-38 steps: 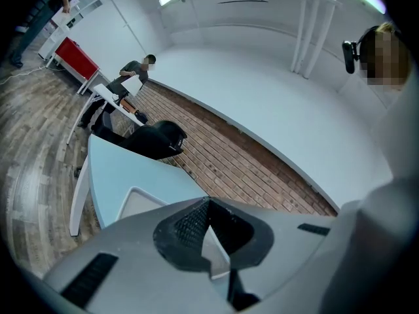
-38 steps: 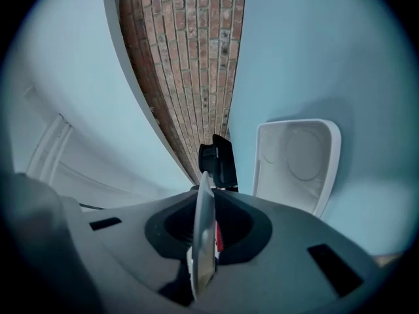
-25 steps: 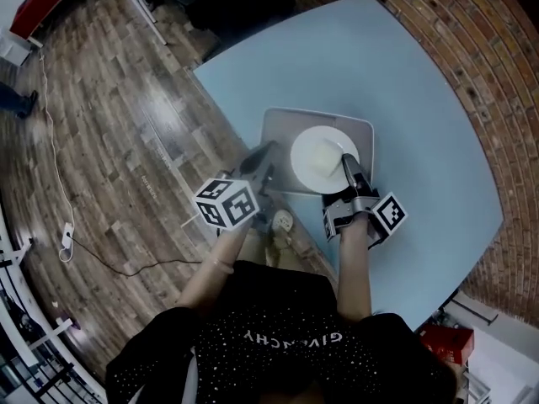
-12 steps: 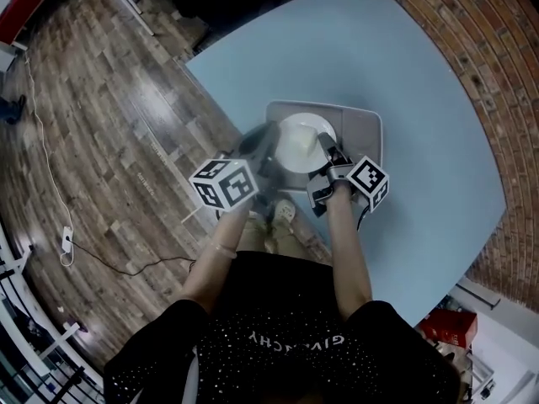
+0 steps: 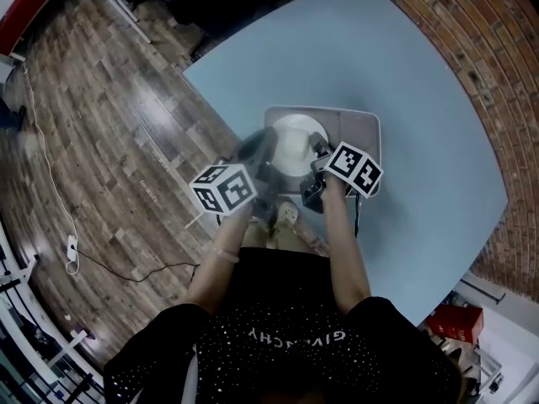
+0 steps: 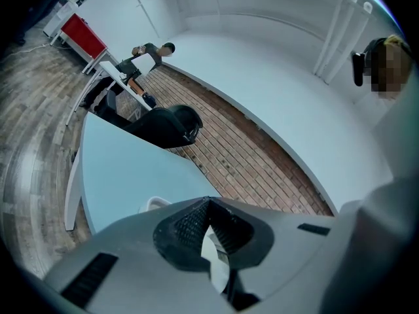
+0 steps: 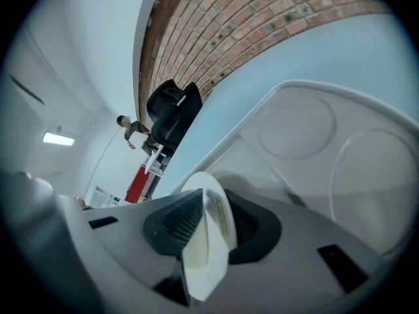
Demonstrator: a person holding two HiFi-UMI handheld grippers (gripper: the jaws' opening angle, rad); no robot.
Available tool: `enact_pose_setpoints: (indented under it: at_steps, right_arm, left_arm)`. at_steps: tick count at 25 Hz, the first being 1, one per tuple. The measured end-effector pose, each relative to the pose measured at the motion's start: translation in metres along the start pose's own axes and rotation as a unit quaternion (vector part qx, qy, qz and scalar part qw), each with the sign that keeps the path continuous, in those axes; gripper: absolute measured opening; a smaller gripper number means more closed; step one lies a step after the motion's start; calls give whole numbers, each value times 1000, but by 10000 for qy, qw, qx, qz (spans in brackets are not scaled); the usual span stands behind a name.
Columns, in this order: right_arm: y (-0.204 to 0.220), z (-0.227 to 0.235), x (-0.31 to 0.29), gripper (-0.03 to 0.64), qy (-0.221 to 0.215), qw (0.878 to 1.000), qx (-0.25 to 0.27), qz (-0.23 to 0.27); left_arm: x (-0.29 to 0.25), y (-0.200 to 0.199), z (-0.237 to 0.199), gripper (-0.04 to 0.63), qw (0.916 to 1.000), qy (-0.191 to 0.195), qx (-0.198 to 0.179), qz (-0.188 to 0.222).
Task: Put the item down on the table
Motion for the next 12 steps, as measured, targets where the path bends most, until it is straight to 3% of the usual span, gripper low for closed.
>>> enact_pose_setpoints:
  at_steps: [2, 4, 8, 9, 11, 12]
  right_arm:
    - [-5, -3, 2, 224, 98, 9995, 279, 94]
    - [-10, -5, 8, 325, 151, 9984, 445, 315]
    - [-36, -5, 39, 341, 260, 9901, 713, 1182]
    - [-39, -9, 47, 339, -70, 9900, 548, 1297]
    - [-39, -19, 57, 337, -1253, 9835, -338, 1257]
    - [-37, -22, 60, 246, -1772, 9714, -1013, 1214]
  left_arm:
    - [-1, -2, 1, 11, 10000, -6, -13, 29]
    - [-1, -6, 1, 11, 10000, -15, -21, 86]
    - [0, -10, 3, 11, 9998, -13, -39, 179]
    - [0, -11, 4, 11, 9998, -16, -58, 185]
    - [0, -11, 5, 11, 9998, -32, -92, 176]
    - [0, -11, 6, 11, 9998, -36, -111, 166]
Point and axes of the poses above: the fingertips, and each gripper's own axes: x backward along the fingers, z to its right, y out of its underside, the point moved 3 cm from there along x, backward along the fingers, and after that the axes turned 1 degree about x, right-handed, at the moved point
